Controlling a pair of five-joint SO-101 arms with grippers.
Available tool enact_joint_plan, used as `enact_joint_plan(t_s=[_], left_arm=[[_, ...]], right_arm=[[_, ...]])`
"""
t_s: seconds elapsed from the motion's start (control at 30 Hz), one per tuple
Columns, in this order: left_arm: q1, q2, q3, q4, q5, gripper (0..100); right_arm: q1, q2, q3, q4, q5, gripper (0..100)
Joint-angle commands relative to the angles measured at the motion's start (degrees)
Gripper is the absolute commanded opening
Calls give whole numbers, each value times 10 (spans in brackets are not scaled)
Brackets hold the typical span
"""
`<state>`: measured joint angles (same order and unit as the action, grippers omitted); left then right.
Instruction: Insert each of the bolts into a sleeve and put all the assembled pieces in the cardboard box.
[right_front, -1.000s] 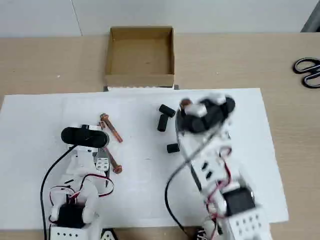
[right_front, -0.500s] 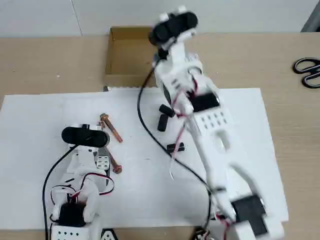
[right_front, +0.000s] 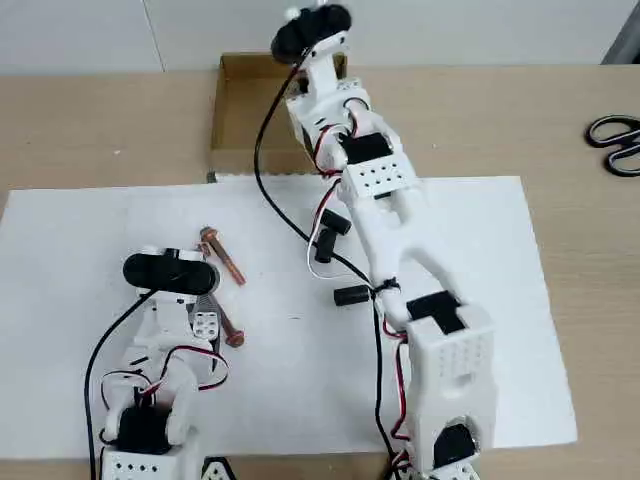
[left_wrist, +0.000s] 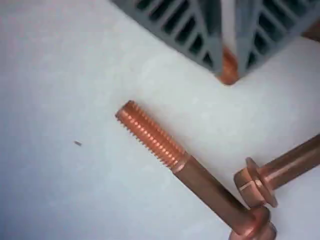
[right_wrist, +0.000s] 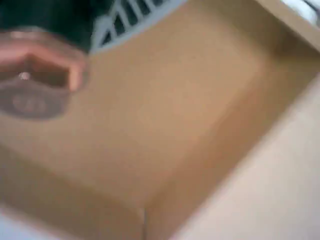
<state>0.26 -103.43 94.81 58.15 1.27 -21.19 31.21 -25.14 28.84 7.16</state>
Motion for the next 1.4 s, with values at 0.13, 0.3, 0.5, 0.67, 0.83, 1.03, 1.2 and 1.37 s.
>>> enact_joint_plan(t_s=[0.13,0.3,0.5,0.67,0.83,1.03,1.2,1.37], left_arm=[[0,-6,-3,-16,1,6],[0,-6,-3,-16,1,6],[0,-6,-3,-16,1,6],[0,-6,-3,-15,1,6],[-6,-6,-3,-15,2,6],[-26,-6,-3,-15,3,6],[-26,-6,-3,-15,3,6],[-26,-6,-3,-14,3,6]], right_arm=[[22,8,-41,-8,25,47],[29,5,-41,43,26,184],[34,6,-119,120,26,188],[32,3,-191,219,23,188],[24,2,-280,377,22,188],[4,4,-359,581,22,188],[8,4,-361,705,22,188],[15,3,-338,708,21,187]])
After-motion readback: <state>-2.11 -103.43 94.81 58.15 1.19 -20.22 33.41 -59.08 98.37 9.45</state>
